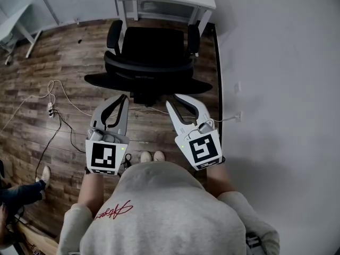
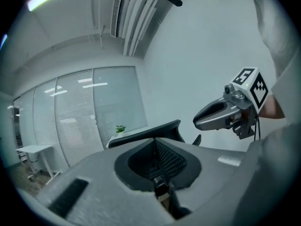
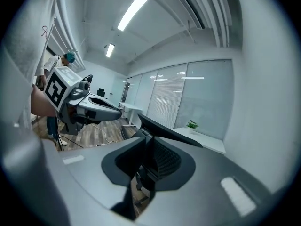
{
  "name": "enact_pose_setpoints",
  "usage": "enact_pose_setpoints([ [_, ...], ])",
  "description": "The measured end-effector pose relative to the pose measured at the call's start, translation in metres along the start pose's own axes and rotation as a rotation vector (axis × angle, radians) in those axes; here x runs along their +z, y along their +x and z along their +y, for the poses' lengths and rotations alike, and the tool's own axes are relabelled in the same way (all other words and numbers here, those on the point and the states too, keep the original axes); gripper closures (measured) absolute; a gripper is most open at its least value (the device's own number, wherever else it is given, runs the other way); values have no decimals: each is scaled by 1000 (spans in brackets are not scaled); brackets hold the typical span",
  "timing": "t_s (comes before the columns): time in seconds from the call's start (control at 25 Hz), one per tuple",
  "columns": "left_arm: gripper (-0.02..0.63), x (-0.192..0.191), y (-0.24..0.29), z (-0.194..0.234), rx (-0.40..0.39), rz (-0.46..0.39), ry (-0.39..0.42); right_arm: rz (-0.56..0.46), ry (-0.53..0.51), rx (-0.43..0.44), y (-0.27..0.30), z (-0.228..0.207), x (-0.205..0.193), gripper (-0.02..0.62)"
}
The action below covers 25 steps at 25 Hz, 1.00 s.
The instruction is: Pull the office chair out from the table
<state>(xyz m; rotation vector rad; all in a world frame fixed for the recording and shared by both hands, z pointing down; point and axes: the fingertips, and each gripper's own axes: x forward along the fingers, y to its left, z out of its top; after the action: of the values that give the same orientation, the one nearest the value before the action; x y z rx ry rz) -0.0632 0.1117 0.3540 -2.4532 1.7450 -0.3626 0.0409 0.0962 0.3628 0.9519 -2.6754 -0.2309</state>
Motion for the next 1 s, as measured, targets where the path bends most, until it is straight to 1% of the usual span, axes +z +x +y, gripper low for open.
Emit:
enact_pose_setpoints([
  [0.12,606,12,0,-1,-2,-43,-3,-28,34,-19,-3,-5,6,576],
  [0.2,606,14,0,-3,-9,-38,-1,-54,31,-29,-4,-9,12,597],
  [0.28,606,20,0,-5,-16,-58,10,-86,16,-31,-5,-12,18,598],
  [0.4,606,30,1,-8,-25,-87,26,-101,67,-29,-9,-15,24,595],
  [0.48,606,33,1,-10,-28,-87,26,-95,99,-13,-12,-14,25,594],
  [0.6,606,35,0,-11,-25,-87,13,-91,120,10,-15,-11,27,594],
  [0.72,606,37,1,-10,-22,-86,10,-104,151,11,-17,-13,31,595],
  [0.88,606,38,1,-11,-21,-86,26,-103,157,7,-21,-14,30,595],
  [1.0,606,37,0,-14,-35,-86,55,-96,164,11,-21,-13,28,595],
])
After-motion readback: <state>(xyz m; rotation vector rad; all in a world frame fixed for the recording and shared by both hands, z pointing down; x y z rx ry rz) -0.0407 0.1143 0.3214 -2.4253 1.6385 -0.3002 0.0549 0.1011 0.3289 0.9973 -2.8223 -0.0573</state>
